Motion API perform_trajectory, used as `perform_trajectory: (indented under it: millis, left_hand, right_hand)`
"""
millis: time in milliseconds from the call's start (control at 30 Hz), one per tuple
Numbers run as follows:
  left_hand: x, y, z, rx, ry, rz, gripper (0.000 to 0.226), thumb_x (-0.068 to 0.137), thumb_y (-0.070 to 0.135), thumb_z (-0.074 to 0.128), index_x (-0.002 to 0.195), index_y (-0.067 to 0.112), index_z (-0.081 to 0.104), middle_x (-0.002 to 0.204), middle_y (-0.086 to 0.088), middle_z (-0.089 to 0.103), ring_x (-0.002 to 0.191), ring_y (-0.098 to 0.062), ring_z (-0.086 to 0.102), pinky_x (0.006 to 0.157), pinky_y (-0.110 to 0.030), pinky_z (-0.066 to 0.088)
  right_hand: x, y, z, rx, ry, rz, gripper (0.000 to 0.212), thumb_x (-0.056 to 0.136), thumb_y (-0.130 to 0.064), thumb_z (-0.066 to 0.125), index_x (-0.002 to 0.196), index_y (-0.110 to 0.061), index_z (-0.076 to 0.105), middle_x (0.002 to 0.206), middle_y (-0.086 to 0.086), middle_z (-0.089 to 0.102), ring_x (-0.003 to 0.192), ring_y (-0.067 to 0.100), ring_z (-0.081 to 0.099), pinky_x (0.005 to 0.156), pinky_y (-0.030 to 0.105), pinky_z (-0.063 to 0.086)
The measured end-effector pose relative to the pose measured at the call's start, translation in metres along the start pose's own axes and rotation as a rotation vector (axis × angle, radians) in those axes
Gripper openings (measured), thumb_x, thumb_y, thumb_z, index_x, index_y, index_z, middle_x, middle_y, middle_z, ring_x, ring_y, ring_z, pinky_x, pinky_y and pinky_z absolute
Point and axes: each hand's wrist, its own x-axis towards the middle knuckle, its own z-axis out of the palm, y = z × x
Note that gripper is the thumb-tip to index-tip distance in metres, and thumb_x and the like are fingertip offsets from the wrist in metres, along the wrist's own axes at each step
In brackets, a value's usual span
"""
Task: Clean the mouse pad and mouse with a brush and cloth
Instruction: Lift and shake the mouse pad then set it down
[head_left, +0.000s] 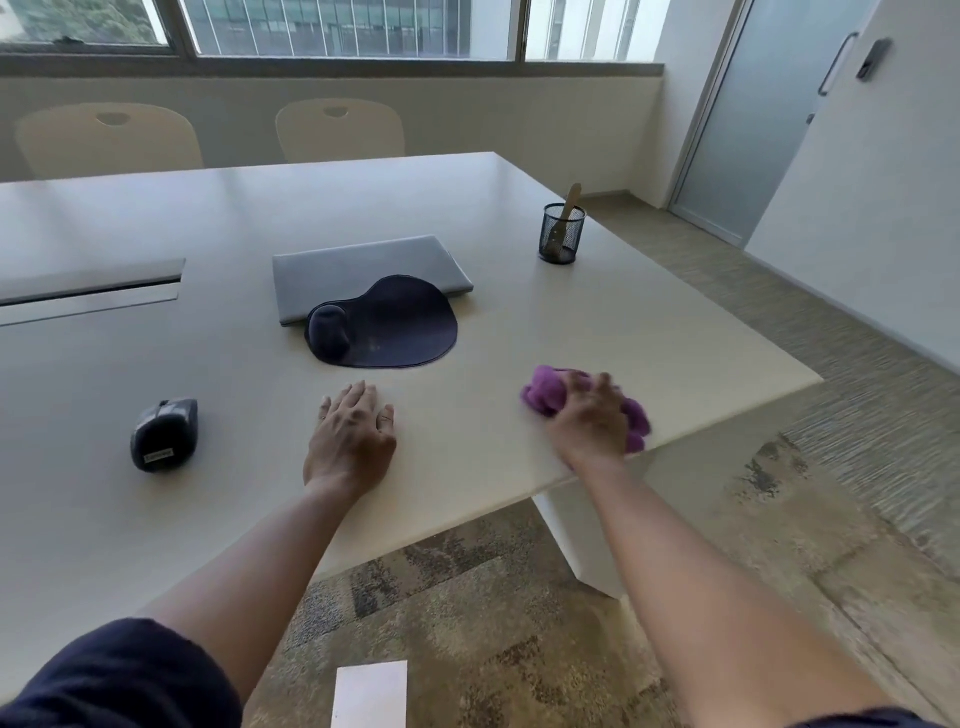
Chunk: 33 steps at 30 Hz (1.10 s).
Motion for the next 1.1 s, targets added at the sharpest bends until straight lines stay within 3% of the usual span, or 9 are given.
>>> perform_trajectory:
  millis: [133,367,600,700,767,833,933,1000,1100]
  left_hand:
    - [-0.005,0.003,-0.005,-0.011,0.007,-0.002,0.052,0.103,0.035,0.029,0.147,0.009,0.039,0.157,-0.007,0.034,0.147,-0.019,0.024,0.123,-0.036,0.007]
    - [-0.031,-0.013,-0.019,-0.022,0.042,-0.041,0.048,0.103,0.033,0.031,0.145,0.012,0.043,0.154,-0.004,0.039,0.146,-0.017,0.028,0.122,-0.035,0.009]
    - [-0.054,-0.027,-0.030,-0.045,0.034,-0.069,0.047,0.104,0.031,0.033,0.145,0.012,0.045,0.153,-0.004,0.040,0.144,-0.018,0.032,0.122,-0.037,0.013]
    - [-0.061,-0.024,-0.031,-0.058,0.056,-0.049,0.046,0.103,0.031,0.034,0.143,0.012,0.048,0.151,-0.004,0.044,0.142,-0.018,0.035,0.122,-0.036,0.013]
    - [-0.066,-0.022,-0.034,-0.060,0.075,-0.054,0.046,0.103,0.031,0.034,0.142,0.012,0.049,0.151,-0.004,0.045,0.141,-0.018,0.037,0.122,-0.035,0.014]
    - [-0.072,-0.026,-0.039,-0.064,0.099,-0.084,0.046,0.103,0.032,0.035,0.142,0.014,0.049,0.151,-0.003,0.045,0.141,-0.018,0.038,0.121,-0.034,0.016]
    - [-0.086,-0.040,-0.052,-0.061,0.156,-0.163,0.045,0.103,0.034,0.035,0.141,0.017,0.051,0.150,0.000,0.046,0.139,-0.019,0.040,0.118,-0.036,0.025]
    - [-0.098,-0.056,-0.062,-0.046,0.186,-0.223,0.044,0.103,0.034,0.035,0.140,0.019,0.052,0.149,0.001,0.047,0.138,-0.022,0.040,0.116,-0.038,0.029]
    - [-0.116,-0.082,-0.075,-0.029,0.207,-0.314,0.043,0.103,0.035,0.035,0.140,0.021,0.052,0.150,0.003,0.046,0.138,-0.029,0.039,0.114,-0.041,0.032]
  right_hand:
    - [0.002,0.027,-0.007,0.025,0.019,0.137,0.038,0.093,-0.028,0.048,0.130,-0.019,0.044,0.130,0.019,0.035,0.118,0.043,0.042,0.096,0.047,0.042]
    - [-0.054,-0.055,0.011,0.100,-0.122,-0.320,0.040,0.085,-0.027,0.052,0.123,-0.022,0.041,0.125,0.016,0.038,0.111,0.038,0.047,0.089,0.044,0.049]
    - [-0.102,-0.081,0.000,0.455,-0.530,-0.698,0.051,0.075,-0.007,0.064,0.121,-0.028,0.061,0.122,-0.002,0.051,0.114,0.020,0.053,0.108,0.032,0.040]
    - [-0.104,-0.066,-0.016,0.444,-0.853,-0.694,0.053,0.073,0.005,0.062,0.111,-0.031,0.068,0.111,-0.015,0.057,0.097,0.009,0.057,0.090,0.018,0.048]
    - [-0.097,-0.057,-0.030,0.429,-0.965,-0.626,0.055,0.071,0.004,0.059,0.099,-0.042,0.070,0.101,-0.012,0.067,0.084,0.012,0.063,0.081,0.030,0.059]
    - [-0.087,-0.054,-0.038,0.668,-0.930,-0.471,0.054,0.068,0.006,0.056,0.092,-0.040,0.070,0.097,0.006,0.072,0.080,0.022,0.065,0.069,0.037,0.058]
    - [-0.069,-0.067,-0.033,0.935,-0.516,-0.296,0.041,0.073,-0.003,0.065,0.097,-0.036,0.066,0.095,-0.001,0.070,0.089,0.021,0.066,0.067,0.021,0.055]
    - [-0.057,-0.083,-0.013,0.715,-0.245,-0.269,0.043,0.076,-0.015,0.066,0.115,-0.033,0.061,0.109,0.003,0.064,0.106,0.025,0.058,0.090,0.032,0.052]
    - [-0.060,-0.111,0.019,0.349,-0.224,-0.311,0.063,0.081,-0.028,0.062,0.142,-0.028,0.044,0.135,0.013,0.048,0.125,0.035,0.042,0.111,0.042,0.032]
